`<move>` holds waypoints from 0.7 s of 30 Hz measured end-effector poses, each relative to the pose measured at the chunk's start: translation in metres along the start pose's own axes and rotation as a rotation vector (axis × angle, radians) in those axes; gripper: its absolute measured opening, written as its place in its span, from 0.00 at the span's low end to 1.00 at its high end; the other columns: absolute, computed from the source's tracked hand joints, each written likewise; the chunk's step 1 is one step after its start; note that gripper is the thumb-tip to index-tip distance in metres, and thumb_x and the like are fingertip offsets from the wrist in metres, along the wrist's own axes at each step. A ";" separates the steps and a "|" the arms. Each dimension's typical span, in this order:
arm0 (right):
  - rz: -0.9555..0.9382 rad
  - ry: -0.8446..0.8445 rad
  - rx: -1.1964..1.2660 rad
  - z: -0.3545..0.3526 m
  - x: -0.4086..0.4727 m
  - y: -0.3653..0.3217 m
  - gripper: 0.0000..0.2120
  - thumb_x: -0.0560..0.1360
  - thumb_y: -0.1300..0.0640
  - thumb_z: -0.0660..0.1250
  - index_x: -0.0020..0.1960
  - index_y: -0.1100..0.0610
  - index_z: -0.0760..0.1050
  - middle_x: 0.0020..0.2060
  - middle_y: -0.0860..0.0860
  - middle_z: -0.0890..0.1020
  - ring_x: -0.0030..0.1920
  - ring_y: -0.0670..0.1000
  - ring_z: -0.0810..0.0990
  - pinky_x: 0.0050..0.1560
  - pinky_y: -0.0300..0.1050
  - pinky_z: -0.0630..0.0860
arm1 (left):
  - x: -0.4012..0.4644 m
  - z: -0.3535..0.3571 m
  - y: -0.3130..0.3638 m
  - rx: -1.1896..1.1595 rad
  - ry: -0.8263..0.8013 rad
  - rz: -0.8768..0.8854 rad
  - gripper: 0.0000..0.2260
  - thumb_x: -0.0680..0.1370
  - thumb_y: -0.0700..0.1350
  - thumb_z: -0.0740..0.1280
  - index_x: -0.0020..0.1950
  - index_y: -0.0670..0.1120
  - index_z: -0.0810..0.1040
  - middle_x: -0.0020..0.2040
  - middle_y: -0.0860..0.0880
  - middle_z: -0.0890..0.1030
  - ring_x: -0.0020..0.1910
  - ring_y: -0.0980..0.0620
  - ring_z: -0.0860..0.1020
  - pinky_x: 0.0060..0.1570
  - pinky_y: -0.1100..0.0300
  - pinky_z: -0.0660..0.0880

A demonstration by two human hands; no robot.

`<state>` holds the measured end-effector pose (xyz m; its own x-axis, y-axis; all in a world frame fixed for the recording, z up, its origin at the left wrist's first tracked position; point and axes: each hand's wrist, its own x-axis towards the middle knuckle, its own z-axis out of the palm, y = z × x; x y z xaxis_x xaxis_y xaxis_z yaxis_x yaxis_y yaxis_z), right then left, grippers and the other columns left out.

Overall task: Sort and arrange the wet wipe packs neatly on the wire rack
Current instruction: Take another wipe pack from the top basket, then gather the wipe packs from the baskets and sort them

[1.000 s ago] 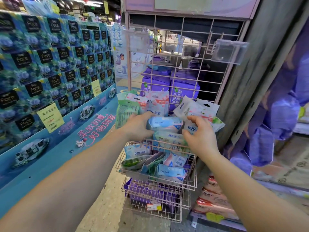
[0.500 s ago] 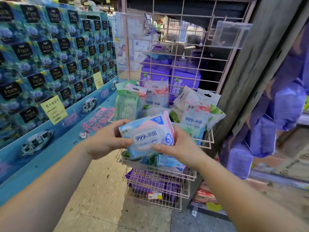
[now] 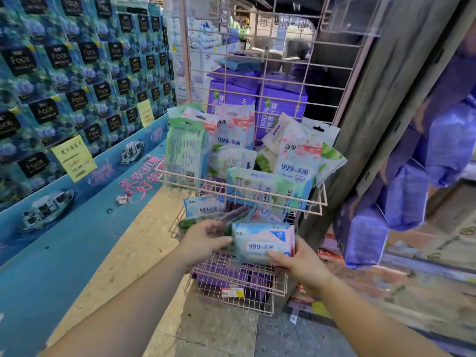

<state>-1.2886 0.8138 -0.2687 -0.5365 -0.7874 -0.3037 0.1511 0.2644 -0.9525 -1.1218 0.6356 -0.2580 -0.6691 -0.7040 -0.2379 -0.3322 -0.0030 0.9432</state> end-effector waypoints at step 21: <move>-0.057 0.192 0.116 -0.029 0.032 -0.002 0.21 0.70 0.64 0.73 0.60 0.56 0.72 0.52 0.54 0.84 0.51 0.53 0.84 0.51 0.48 0.81 | 0.079 0.002 -0.004 1.167 0.149 -0.108 0.24 0.72 0.57 0.68 0.66 0.53 0.69 0.63 0.47 0.76 0.64 0.45 0.72 0.65 0.47 0.62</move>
<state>-1.3302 0.8045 -0.2760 -0.6935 -0.6756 -0.2501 0.2047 0.1481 -0.9676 -1.1742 0.5817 -0.2812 -0.5422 -0.8159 -0.2011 -0.8402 0.5292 0.1184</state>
